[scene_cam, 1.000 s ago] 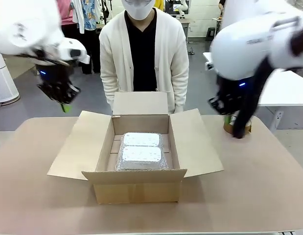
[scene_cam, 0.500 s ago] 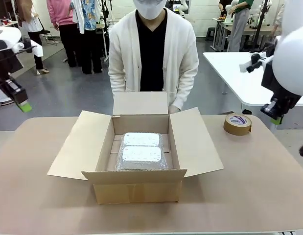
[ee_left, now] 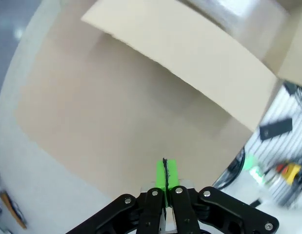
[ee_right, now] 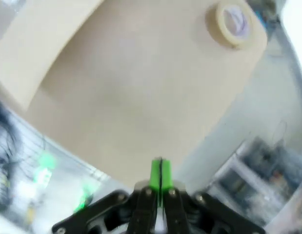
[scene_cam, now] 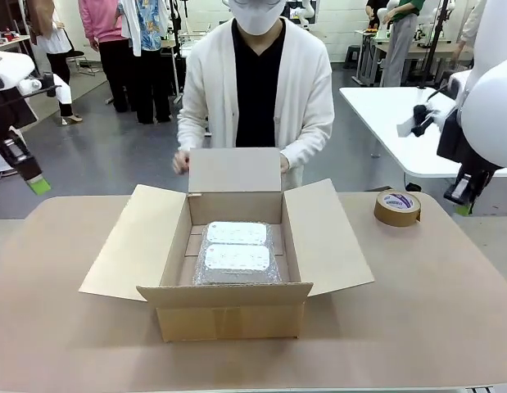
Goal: Wrap the clocks to prevent damage.
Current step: Once the human has placed the objects inside and stepped back, release both hands from the side flaps of the Package Box, then push the right (or left) flap of the Package Box to close it.
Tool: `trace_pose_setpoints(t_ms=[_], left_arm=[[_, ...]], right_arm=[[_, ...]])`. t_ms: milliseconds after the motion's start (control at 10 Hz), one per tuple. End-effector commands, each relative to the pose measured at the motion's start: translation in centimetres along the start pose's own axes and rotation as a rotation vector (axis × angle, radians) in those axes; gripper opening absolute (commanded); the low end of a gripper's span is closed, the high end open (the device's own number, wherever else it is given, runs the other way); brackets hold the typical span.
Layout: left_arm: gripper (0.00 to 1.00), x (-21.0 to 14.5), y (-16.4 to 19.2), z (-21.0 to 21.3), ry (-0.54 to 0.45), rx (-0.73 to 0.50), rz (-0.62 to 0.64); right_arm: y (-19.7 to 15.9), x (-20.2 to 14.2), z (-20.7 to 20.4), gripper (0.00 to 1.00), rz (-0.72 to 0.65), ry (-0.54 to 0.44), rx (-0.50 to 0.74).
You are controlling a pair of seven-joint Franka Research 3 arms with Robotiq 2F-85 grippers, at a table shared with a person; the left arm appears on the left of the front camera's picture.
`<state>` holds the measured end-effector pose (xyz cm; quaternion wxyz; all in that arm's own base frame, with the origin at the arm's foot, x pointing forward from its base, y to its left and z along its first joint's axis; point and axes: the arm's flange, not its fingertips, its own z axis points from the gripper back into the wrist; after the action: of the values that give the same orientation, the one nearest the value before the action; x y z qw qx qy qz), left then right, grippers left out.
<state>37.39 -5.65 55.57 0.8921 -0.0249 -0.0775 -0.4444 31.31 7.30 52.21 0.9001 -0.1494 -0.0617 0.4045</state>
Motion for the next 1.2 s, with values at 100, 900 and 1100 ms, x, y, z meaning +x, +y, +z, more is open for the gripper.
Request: trace_pose_setpoints(t_ms=[100,900,1100], left_arm=[[0.00,0.3,1.9,-1.2,0.099,0.040,-0.265],[0.00,0.3,1.6,-1.6,0.109,0.012,-0.279],[0.00,0.3,1.6,-1.6,0.109,0.012,-0.279]], right_arm=[[-1.5,-1.1,-1.4,0.01,0.588,0.013,-0.072],[-0.7,-0.4,-1.3,0.01,0.490,0.018,-0.010],[-0.7,-0.4,-1.3,0.01,0.490,0.018,-0.010]])
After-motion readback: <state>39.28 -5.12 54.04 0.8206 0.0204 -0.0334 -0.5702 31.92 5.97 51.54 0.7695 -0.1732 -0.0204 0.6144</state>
